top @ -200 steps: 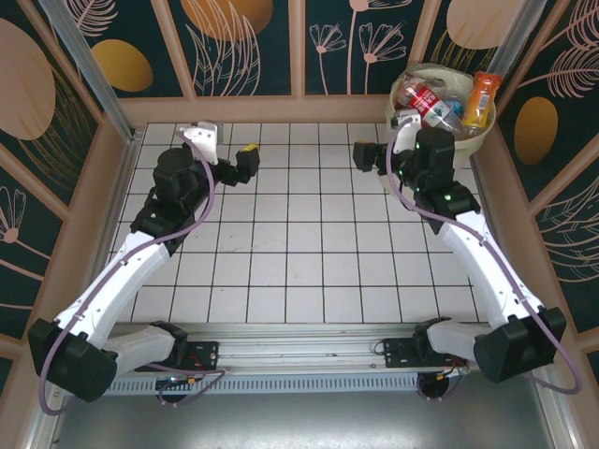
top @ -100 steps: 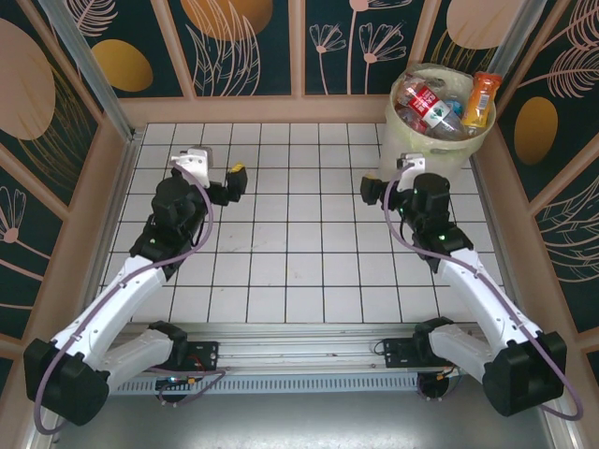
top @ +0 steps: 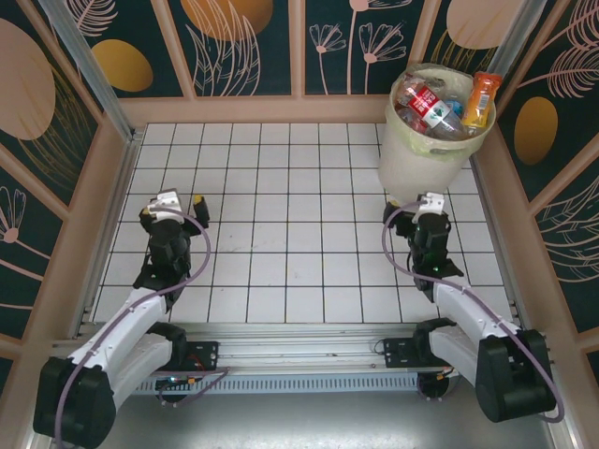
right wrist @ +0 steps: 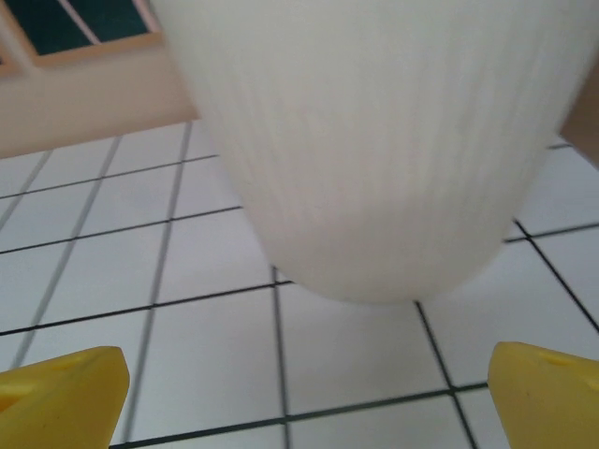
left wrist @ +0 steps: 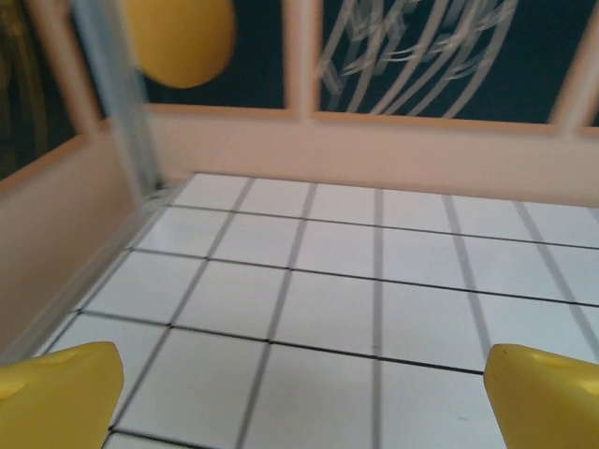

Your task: Put the plastic bottles in the bin

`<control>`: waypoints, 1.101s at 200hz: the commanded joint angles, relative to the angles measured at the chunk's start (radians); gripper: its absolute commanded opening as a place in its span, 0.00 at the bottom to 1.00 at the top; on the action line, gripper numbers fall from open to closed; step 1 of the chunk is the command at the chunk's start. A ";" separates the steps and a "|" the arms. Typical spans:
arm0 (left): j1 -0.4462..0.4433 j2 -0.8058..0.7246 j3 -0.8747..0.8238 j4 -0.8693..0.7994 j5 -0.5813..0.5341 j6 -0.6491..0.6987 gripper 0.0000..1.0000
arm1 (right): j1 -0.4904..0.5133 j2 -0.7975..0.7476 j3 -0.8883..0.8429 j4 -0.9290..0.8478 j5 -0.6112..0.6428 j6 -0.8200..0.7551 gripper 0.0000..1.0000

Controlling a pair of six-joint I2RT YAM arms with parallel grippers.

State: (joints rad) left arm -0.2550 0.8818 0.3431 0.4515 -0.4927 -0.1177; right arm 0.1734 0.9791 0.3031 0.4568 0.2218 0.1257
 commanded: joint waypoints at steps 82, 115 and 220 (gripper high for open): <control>0.184 0.327 -0.121 0.570 0.048 0.044 0.99 | -0.138 0.332 -0.124 0.664 0.026 -0.107 0.99; 0.226 0.417 -0.124 0.635 0.126 0.020 0.99 | -0.161 0.438 -0.126 0.797 -0.019 -0.087 0.99; 0.229 0.633 -0.110 0.820 0.286 0.037 0.99 | -0.196 0.559 -0.080 0.814 -0.158 -0.092 0.99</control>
State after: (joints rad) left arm -0.0326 1.4979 0.1558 1.3075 -0.2409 -0.0895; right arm 0.0029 1.5333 0.1982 1.2522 0.1211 0.0113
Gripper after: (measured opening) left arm 0.987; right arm 0.991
